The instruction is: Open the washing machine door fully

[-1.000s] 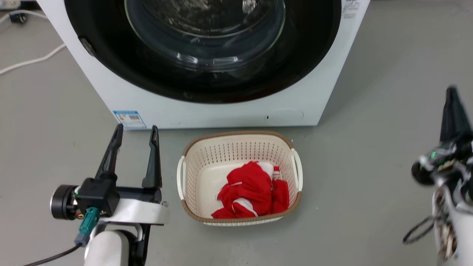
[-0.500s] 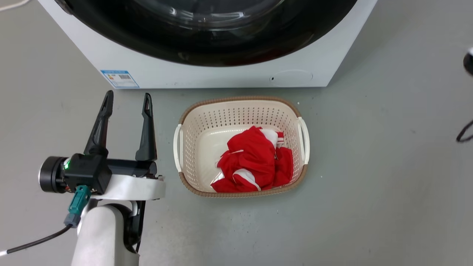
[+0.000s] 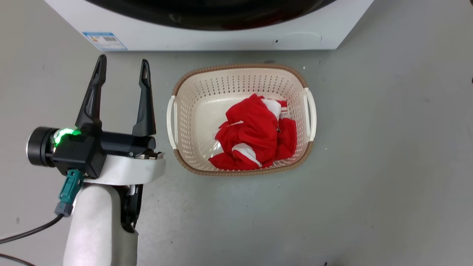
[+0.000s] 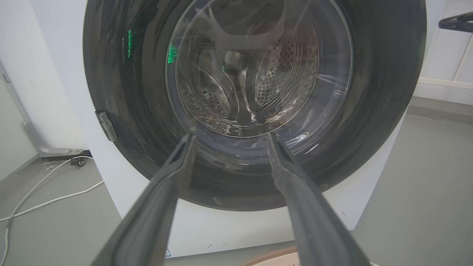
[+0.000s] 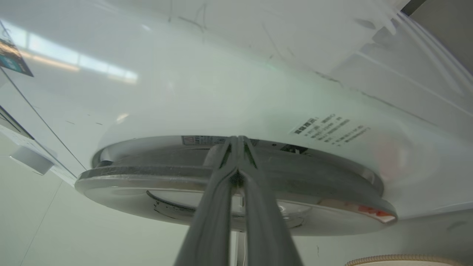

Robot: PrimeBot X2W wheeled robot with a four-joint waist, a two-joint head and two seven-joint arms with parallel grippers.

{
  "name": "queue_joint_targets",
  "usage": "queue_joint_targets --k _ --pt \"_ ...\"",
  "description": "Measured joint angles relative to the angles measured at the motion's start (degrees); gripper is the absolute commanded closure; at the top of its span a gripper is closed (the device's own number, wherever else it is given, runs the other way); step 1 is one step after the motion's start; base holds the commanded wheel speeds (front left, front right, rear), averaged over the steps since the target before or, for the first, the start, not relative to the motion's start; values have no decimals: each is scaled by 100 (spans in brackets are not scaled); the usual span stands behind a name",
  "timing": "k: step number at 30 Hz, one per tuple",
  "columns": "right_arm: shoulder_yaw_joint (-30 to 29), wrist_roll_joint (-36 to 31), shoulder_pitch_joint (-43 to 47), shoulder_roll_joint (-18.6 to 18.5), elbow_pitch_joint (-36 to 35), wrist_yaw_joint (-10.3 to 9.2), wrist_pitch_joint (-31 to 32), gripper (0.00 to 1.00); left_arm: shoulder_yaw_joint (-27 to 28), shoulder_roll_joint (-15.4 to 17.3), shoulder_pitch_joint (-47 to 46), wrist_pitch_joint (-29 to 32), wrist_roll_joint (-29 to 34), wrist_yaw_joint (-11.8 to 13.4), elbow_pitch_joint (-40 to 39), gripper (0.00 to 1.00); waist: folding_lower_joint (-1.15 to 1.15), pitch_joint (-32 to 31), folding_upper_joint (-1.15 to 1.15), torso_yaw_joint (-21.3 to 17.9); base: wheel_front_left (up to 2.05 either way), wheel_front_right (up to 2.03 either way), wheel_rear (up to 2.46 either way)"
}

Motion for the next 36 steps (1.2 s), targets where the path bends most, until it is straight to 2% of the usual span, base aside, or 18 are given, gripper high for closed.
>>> queue_joint_targets --k 16,27,36 --pt "149 -105 -536 209 114 0 448 100 -94 -2 -191 -1 5 16 -144 0 0 473 0 52 0 0 0" --pt "145 88 -523 292 -88 -9 1060 100 -141 -7 -199 0 -5 48 -24 0 0 331 0 19 0 0 0" --pt "312 185 -143 283 -464 2 1742 100 -160 -13 -122 -1 -21 49 100 0 -1 68 0 -57 0 0 0"
